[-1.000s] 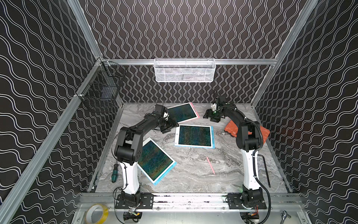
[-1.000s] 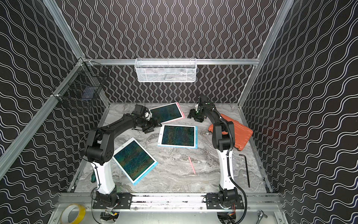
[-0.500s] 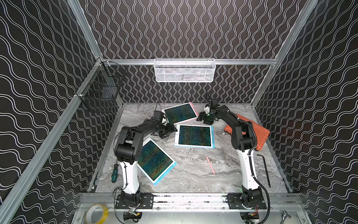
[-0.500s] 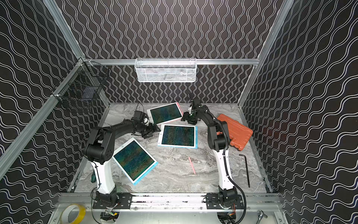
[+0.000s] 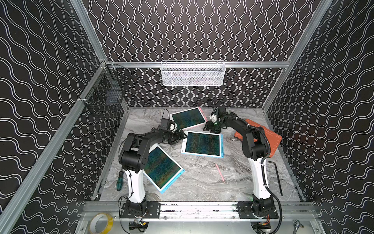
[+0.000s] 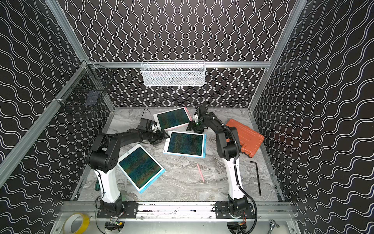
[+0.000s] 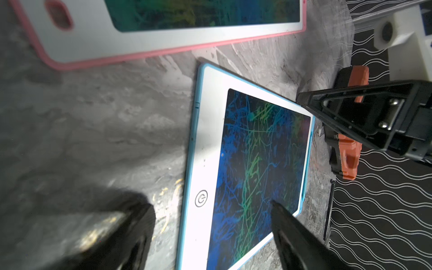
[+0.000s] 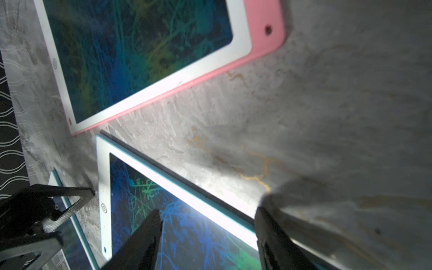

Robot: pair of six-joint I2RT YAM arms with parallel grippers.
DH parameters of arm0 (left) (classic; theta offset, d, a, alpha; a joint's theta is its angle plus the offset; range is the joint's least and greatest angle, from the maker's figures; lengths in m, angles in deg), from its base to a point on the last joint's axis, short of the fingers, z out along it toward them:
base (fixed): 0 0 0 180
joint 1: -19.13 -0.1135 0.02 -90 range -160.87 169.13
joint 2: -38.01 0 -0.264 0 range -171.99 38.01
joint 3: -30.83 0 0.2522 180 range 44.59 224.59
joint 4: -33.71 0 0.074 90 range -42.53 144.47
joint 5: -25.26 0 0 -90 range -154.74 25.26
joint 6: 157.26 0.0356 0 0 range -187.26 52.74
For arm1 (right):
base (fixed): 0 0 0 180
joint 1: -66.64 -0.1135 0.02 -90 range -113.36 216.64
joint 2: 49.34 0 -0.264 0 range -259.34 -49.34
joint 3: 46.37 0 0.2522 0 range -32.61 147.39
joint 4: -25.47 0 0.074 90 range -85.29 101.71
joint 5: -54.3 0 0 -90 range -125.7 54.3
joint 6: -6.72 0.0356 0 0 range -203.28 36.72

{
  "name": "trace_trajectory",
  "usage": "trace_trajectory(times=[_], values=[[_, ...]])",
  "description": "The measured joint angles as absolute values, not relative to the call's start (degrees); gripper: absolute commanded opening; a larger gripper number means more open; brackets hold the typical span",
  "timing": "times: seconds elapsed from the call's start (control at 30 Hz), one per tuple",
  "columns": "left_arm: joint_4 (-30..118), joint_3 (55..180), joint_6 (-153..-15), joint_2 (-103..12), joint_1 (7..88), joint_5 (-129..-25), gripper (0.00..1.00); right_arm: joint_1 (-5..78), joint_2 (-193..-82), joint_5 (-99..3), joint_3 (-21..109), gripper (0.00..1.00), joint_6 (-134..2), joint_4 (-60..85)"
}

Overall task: Place the stylus back onto the writing tablet
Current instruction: Move the writing tablet to the center of the board.

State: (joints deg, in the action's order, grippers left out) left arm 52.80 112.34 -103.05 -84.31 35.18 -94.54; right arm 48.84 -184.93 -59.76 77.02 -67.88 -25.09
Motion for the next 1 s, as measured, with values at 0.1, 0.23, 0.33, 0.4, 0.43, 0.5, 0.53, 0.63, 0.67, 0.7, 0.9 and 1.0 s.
trace_trajectory(times=[0.1,0.23,0.33,0.4,0.43,0.5,0.53,0.63,0.67,0.7,0.9,1.0], values=[[51.3,110.0,-103.0,-83.0,36.1,-94.7,0.83,48.2,-183.8,-61.3,74.7,0.65,-68.0,-25.0],[49.4,107.2,-103.2,-81.6,37.1,-94.9,0.82,47.2,-182.4,-63.9,71.7,0.64,-68.9,-25.0],[48.5,105.1,-103.7,-80.2,37.8,-94.5,0.82,46.9,-181.8,-65.0,70.3,0.64,-69.0,-24.9],[48.1,103.5,-104.6,-78.9,38.4,-94.3,0.82,46.7,-181.5,-65.4,69.9,0.64,-69.0,-24.8],[48.1,102.7,-105.1,-78.2,38.7,-94.1,0.82,46.6,-181.5,-65.6,69.8,0.64,-69.0,-24.9],[48.2,101.7,-106.1,-77.3,39.0,-93.6,0.82,46.4,-181.5,-66.0,69.8,0.64,-69.2,-25.0],[48.4,101.4,-106.3,-76.9,39.2,-93.2,0.82,46.4,-181.5,-66.2,70.0,0.64,-69.2,-25.2],[50.6,101.3,-106.5,-75.8,39.4,-91.6,0.85,46.3,-181.7,-66.0,71.0,0.64,-69.2,-26.5],[51.8,101.6,-106.5,-75.6,39.4,-91.0,0.87,46.3,-181.7,-65.8,71.3,0.64,-69.2,-27.3],[53.3,102.3,-106.3,-75.4,39.4,-90.3,0.89,46.3,-181.7,-64.9,71.8,0.64,-69.2,-28.0],[65.3,107.9,-101.9,-74.8,39.4,-82.6,0.9,50.3,-176.4,-64.2,71.4,0.66,-68.7,-29.3],[70.5,113.4,-97.6,-75.4,41.0,-79.8,0.89,52.9,-170.9,-63.8,70.4,0.66,-68.6,-29.0]])
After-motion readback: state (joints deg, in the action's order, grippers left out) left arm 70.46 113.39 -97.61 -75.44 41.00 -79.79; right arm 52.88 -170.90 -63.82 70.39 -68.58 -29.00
